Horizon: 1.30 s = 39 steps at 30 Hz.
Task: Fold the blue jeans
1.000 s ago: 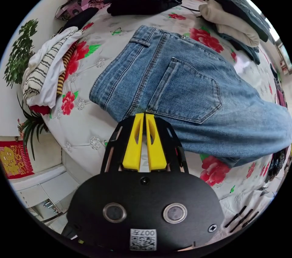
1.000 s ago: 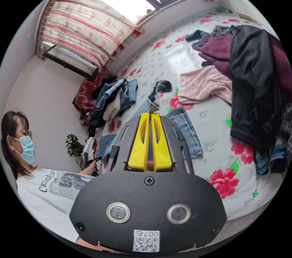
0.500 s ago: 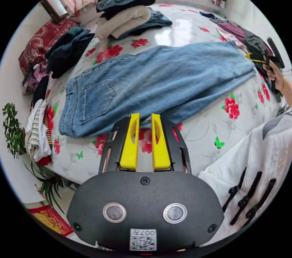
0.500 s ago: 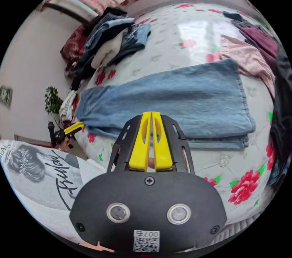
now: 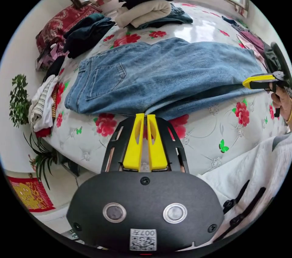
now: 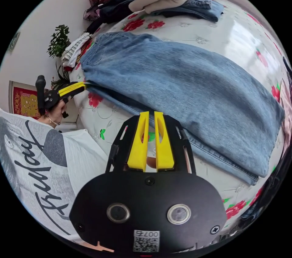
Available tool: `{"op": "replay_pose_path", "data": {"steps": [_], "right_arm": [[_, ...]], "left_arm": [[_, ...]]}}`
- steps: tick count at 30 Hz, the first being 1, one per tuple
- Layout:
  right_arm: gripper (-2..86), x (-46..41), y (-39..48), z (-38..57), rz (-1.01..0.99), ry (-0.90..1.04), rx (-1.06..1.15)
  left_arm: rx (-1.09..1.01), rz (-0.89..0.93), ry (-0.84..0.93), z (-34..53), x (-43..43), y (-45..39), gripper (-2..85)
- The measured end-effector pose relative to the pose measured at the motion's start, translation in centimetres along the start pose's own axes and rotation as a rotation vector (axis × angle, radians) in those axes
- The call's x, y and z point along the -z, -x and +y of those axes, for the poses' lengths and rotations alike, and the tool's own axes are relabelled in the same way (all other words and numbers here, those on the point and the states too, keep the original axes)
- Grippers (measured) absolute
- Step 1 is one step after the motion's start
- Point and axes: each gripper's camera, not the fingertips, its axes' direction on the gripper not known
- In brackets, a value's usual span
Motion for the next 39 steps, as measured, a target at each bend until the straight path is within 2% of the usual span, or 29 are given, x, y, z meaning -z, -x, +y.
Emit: {"op": "replay_pose_path", "data": {"steps": [4,11,14,19,20,23,26,29,31,33,36,39], "right_arm": [[2.6,2.2,-3.9,3.4,-0.041,-0.082,-0.201],[4.6,11.6,-14.2,16.0,0.123,-0.468,-0.854],[5.1,12.6,-17.4,19.7,0.114,-0.527,-0.996],[3.9,9.9,-19.9,18.6,-0.007,-0.432,-1.009],[2.9,10.3,-19.0,18.3,0.092,-0.463,-1.001],[0.7,11.0,-17.3,17.5,0.187,-0.333,-0.920],[0.1,14.7,-13.3,23.0,0.332,-0.480,-0.953],[0.1,14.2,-11.7,30.0,0.473,-0.400,-1.050],[0.4,12.9,-12.7,34.2,0.392,-0.335,-1.168],[1.1,12.9,-13.0,38.1,0.309,-0.372,-1.263],[1.9,14.5,-12.0,40.0,0.255,-0.521,-1.247],[2.4,15.7,-10.5,39.9,0.249,-0.573,-1.156]], "left_arm": [[-0.080,-0.091,0.083,3.1,-2.5,-0.5,-0.6],[-0.118,-0.098,0.116,1.9,-3.1,-0.7,-0.6],[-0.133,-0.118,0.133,1.6,-3.3,-0.9,-0.6],[-0.166,-0.122,0.170,1.0,-3.6,-0.7,-0.6],[-0.169,-0.121,0.175,0.9,-3.7,-0.5,-0.6],[-0.176,-0.130,0.188,0.8,-3.7,-0.3,-0.6],[-0.214,-0.077,0.147,0.7,-3.0,-1.0,-0.6],[-0.276,0.040,0.153,0.2,-3.0,-3.3,-0.4],[-0.337,0.040,0.145,0.0,-2.8,-4.7,-0.1],[-0.407,0.029,0.154,-0.1,-2.6,-5.3,0.5],[-0.468,0.090,0.142,0.2,-1.5,-3.8,2.7],[-0.505,0.116,0.078,0.3,0.6,-1.8,5.5]]}}
